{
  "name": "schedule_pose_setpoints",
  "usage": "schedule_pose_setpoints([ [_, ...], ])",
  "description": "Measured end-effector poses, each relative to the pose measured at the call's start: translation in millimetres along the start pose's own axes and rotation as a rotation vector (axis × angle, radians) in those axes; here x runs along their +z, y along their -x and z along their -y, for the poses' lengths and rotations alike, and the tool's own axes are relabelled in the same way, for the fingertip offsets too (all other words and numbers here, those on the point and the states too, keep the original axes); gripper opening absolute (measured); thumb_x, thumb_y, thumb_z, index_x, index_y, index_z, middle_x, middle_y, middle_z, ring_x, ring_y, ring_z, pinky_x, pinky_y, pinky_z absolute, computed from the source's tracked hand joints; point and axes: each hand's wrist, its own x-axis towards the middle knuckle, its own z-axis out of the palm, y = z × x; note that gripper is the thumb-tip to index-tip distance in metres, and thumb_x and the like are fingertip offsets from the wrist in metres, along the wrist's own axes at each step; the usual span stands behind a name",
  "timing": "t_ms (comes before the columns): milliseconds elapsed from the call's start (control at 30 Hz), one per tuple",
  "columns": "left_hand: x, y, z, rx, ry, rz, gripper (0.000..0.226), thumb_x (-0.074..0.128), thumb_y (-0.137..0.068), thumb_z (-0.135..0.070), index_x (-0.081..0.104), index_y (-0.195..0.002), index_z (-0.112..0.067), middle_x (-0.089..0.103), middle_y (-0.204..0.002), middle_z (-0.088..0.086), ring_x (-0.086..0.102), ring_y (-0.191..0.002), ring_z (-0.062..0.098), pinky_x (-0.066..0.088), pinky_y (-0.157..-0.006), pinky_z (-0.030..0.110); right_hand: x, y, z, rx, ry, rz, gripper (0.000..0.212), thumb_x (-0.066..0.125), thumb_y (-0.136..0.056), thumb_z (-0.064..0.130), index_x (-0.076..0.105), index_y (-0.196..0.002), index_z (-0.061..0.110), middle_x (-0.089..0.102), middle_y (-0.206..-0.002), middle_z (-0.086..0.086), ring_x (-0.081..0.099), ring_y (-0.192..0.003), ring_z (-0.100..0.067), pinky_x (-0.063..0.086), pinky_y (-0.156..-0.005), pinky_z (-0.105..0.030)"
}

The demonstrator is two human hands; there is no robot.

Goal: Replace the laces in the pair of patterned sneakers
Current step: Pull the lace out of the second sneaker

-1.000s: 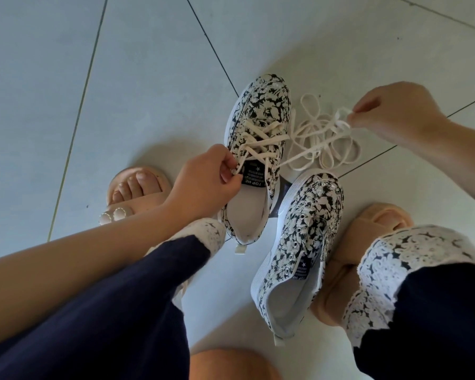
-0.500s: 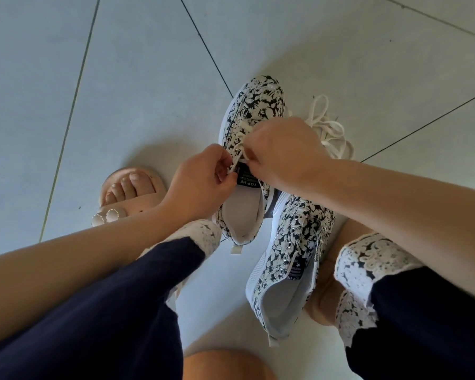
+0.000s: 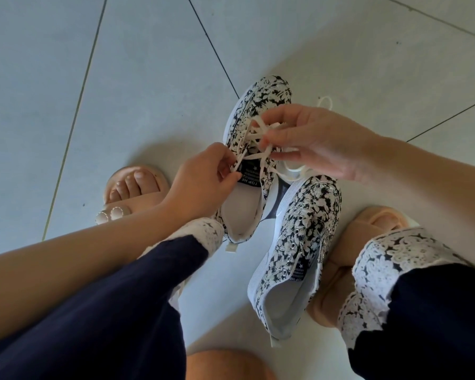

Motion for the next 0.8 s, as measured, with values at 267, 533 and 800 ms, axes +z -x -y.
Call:
schedule_pose_setpoints([
  [267,0,1,1,0.005,-0.017,0.0,0.016,0.062,-0.085,-0.021,0.047,-0.088,-0.026,0.049,-0.068,-0.018,0.046,-0.062,-0.006,0.032,-0.061,-0.003,-31,2,29,0.064,0.17,-0.377,0.018,0.051,-0.088,0.002,0.064,-0.087,0.015,0.059,-0.068,0.0,0.044,-0.046,-0.004,0.046,-0.048,-0.017],
  [533,1,1,2,0.003,-0.019,0.002,0.016,0.062,-0.084,-0.018,0.047,-0.088,-0.024,0.048,-0.068,-0.017,0.045,-0.062,-0.005,0.032,-0.062,-0.002,4,-1,-34,-0.256,1.267,-0.263,0.02,0.065,-0.083,0.038,0.061,-0.09,0.02,0.06,-0.082,0.005,0.057,-0.071,-0.01,0.048,-0.073,-0.021],
  [800,1,1,1,0.009,-0.035,0.005,0.016,0.061,-0.084,-0.018,0.047,-0.088,-0.024,0.048,-0.068,-0.018,0.046,-0.063,-0.003,0.032,-0.061,0.002,3,0,-31,-0.465,1.389,-0.323,0.021,0.064,-0.085,0.026,0.063,-0.105,0.02,0.058,-0.098,-0.002,0.055,-0.09,-0.019,0.041,-0.082,-0.031],
])
